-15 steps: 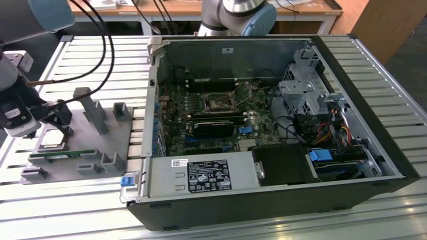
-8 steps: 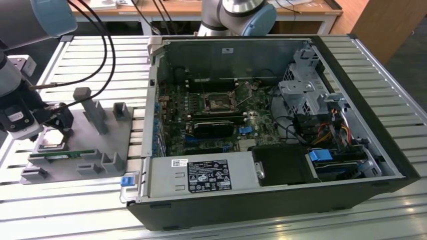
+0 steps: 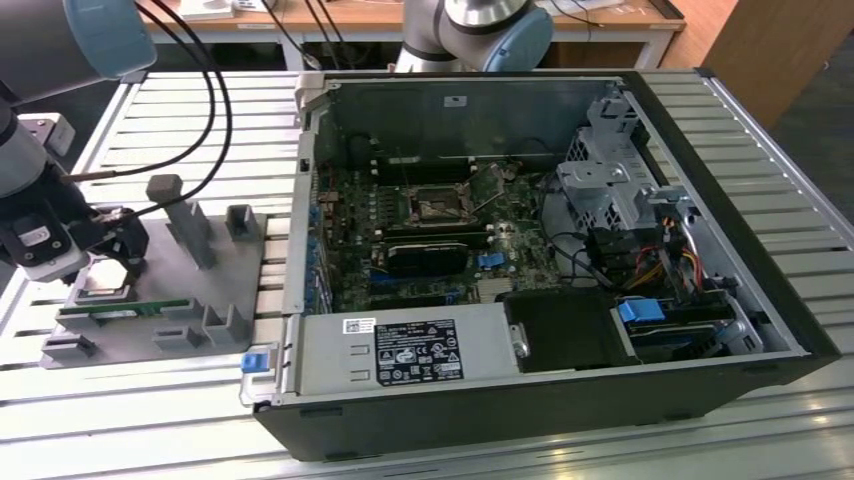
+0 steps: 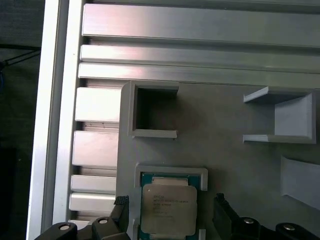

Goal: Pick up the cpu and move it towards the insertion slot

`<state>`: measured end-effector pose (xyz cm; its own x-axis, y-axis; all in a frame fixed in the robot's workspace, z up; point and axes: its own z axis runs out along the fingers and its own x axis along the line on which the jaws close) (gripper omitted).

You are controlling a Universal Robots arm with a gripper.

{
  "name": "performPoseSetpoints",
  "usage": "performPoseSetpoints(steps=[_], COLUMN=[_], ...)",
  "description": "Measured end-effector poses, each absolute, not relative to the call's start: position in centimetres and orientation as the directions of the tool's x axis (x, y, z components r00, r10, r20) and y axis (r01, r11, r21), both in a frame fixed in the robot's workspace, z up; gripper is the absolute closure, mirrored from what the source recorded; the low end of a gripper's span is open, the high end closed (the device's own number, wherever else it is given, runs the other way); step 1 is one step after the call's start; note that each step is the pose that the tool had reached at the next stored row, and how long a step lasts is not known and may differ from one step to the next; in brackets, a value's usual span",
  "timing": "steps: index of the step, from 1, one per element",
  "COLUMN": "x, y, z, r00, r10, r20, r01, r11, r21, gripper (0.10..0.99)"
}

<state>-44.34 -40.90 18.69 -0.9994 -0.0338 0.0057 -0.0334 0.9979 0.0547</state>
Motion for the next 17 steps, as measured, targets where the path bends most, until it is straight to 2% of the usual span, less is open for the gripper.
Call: performPoseSetpoints(steps=[3,4,13,14,17], x=[-44.34,-44.34,-44.34,-44.33,-44.34], y=[-40.91,-40.91,-40.91,-40.91,-40.91], z=[18.58,18.54,18.33,18.31,18.27], r00=[-0.999,-0.999,-0.999,-0.999,-0.999], r10=[-0.034,-0.034,-0.034,-0.034,-0.034], r20=[0.006,0.006,0.006,0.006,0.006], r01=[-0.033,-0.033,-0.033,-0.033,-0.033], r11=[0.998,0.998,0.998,0.998,0.998], r21=[0.055,0.055,0.055,0.055,0.055], gripper=[0.337,0.404,0.42,0.49,0.49])
